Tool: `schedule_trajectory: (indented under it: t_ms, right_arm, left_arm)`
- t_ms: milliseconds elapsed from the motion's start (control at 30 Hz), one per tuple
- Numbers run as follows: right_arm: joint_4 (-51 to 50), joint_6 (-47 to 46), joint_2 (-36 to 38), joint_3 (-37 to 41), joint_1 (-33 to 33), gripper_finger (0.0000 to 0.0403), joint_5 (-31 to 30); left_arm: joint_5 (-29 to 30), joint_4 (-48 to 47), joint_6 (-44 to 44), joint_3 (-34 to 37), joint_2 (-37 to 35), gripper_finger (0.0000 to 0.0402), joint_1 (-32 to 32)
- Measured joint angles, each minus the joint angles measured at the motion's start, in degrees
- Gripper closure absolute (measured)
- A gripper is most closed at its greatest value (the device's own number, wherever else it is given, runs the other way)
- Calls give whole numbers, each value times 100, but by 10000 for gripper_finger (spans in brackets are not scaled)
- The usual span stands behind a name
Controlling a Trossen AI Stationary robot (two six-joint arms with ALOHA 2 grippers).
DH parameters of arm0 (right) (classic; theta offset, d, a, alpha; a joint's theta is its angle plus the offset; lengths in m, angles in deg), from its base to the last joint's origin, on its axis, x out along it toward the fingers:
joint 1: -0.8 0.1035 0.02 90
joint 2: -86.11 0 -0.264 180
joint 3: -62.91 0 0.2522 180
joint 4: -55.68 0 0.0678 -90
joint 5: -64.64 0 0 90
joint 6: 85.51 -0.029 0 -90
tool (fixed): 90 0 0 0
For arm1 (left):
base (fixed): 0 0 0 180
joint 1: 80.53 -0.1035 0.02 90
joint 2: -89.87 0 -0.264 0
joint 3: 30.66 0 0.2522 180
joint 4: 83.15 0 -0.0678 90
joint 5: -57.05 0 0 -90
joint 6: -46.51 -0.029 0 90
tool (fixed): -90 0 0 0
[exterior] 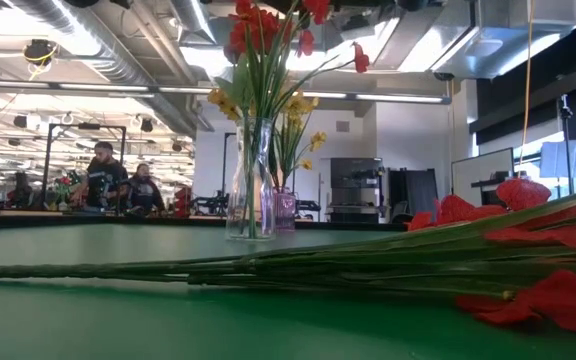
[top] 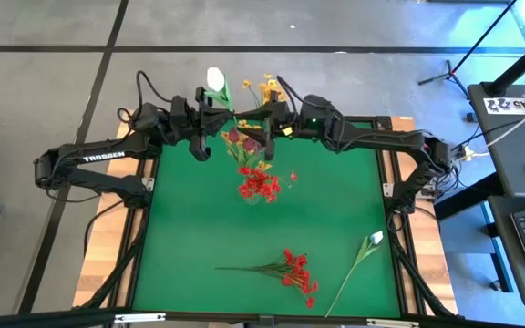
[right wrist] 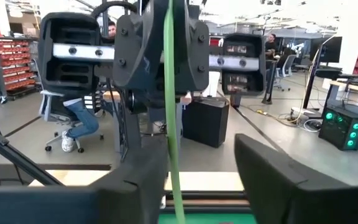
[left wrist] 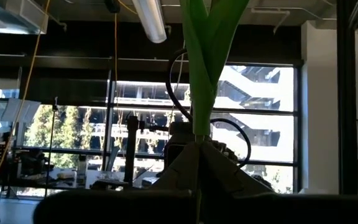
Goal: Sort flowers into vase by color
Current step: Put the top white flower into the pink transparent vase
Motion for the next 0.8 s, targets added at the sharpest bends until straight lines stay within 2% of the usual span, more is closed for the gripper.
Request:
schedule_trajectory:
  t_ms: [433,667,800]
  right_arm:
    - [-269,-31,-9,0,0,392,30]
    - [-428,44,-5,0,0,398,-2]
    - [-438,44,29,0,-2,400,-6]
  left_arm:
    - [33,-55,1,-2,296,401,-4]
    - [191,-99,17,-2,342,401,-2]
    - [347,-139,122,-2,282,384,-4]
